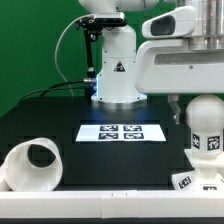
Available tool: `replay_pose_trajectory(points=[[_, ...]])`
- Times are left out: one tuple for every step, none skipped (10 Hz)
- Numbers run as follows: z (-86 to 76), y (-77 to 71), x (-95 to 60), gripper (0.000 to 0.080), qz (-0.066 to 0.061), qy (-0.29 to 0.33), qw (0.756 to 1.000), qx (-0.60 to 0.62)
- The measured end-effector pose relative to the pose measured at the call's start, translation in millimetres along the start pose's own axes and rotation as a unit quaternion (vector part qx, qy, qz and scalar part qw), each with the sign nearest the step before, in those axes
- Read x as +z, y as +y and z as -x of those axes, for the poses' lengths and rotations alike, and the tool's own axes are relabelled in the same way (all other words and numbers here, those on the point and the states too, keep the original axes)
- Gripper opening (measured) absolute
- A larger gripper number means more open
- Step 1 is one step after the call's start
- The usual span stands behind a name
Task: Assemble lamp
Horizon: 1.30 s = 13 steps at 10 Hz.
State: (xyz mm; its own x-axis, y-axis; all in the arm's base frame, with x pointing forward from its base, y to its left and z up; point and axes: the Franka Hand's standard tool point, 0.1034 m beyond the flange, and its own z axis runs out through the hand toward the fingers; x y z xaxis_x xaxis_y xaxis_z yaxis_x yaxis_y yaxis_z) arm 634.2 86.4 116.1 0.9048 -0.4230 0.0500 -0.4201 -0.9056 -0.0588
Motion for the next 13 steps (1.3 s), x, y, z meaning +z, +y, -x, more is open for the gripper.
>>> replay_pose_trajectory(points=[[-0.2, -0.3, 1.3, 0.0567, -0.012, -0.002, 0.996, 0.085], [-3.9, -1.6, 0.0, 0.0566, -0.035, -0.007, 0.990, 0.135], [-1.9, -4.7, 0.2, 0.0566, -0.036, -0.009, 0.987, 0.155], [-1.3, -5.7, 0.2, 0.0551, -0.036, -0.009, 0.988, 0.147], [-1.4, -5.3, 0.4, 0.0551, -0.036, -0.008, 0.992, 0.121], [0.7, -5.7, 0.5, 0.0665, -0.030, -0.009, 0.998, 0.056], [1.9, -6.8, -1.2, 0.0689, -0.024, -0.011, 0.999, -0.036], [3.9, -9.5, -2.1, 0.0689, -0.014, -0.016, 0.989, -0.145], [5.3, -13.0, -1.5, 0.0698, -0.013, -0.020, 0.976, -0.218], [4.2, -11.5, -1.0, 0.0698, -0.013, -0.018, 0.974, -0.225], [3.9, -10.8, -0.7, 0.0698, -0.013, -0.018, 0.967, -0.252], [3.9, -10.6, -0.6, 0.0698, -0.014, -0.017, 0.955, -0.295], [4.1, -10.6, -0.1, 0.0698, -0.012, -0.015, 0.941, -0.338]])
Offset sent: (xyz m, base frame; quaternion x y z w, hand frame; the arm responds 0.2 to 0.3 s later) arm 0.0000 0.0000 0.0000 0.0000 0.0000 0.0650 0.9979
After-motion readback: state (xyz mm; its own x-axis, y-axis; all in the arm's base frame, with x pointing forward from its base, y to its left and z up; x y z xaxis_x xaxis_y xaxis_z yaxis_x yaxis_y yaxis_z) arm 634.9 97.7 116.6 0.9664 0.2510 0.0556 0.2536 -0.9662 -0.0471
